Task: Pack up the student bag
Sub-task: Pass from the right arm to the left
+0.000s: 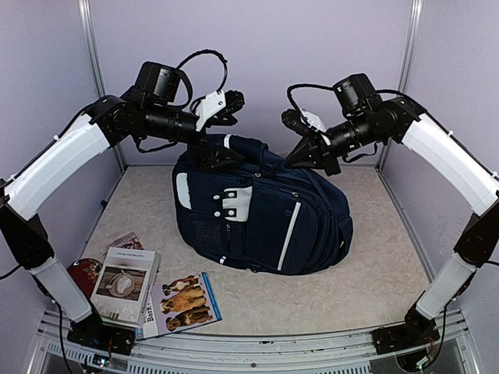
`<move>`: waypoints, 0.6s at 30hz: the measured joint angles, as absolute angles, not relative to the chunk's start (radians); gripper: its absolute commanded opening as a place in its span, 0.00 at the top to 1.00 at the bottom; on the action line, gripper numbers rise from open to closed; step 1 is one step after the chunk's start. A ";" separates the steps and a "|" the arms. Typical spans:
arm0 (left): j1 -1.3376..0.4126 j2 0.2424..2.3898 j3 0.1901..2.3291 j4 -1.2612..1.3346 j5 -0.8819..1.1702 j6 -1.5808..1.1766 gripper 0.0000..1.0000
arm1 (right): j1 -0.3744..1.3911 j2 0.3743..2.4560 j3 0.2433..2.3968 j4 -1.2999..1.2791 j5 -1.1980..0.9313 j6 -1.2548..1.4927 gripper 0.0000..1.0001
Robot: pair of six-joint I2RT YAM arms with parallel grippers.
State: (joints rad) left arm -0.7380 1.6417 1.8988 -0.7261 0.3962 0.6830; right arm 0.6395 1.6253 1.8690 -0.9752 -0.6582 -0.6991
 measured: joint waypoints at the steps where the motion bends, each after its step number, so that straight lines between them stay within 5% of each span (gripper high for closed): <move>1: -0.748 1.652 1.897 -0.746 0.405 0.684 0.01 | 0.640 1.626 1.869 -0.975 -0.659 -0.699 1.00; 10: -0.727 1.711 1.873 -0.771 0.423 0.681 0.11 | 0.640 1.629 1.864 -0.957 -0.659 -0.704 1.00; 15: -0.723 1.747 1.869 -0.776 0.428 0.688 0.39 | 0.639 1.629 1.829 -0.928 -0.659 -0.712 1.00; 18: -0.719 1.747 1.855 -0.777 0.430 0.687 0.66 | 0.639 1.627 1.813 -0.913 -0.658 -0.715 1.00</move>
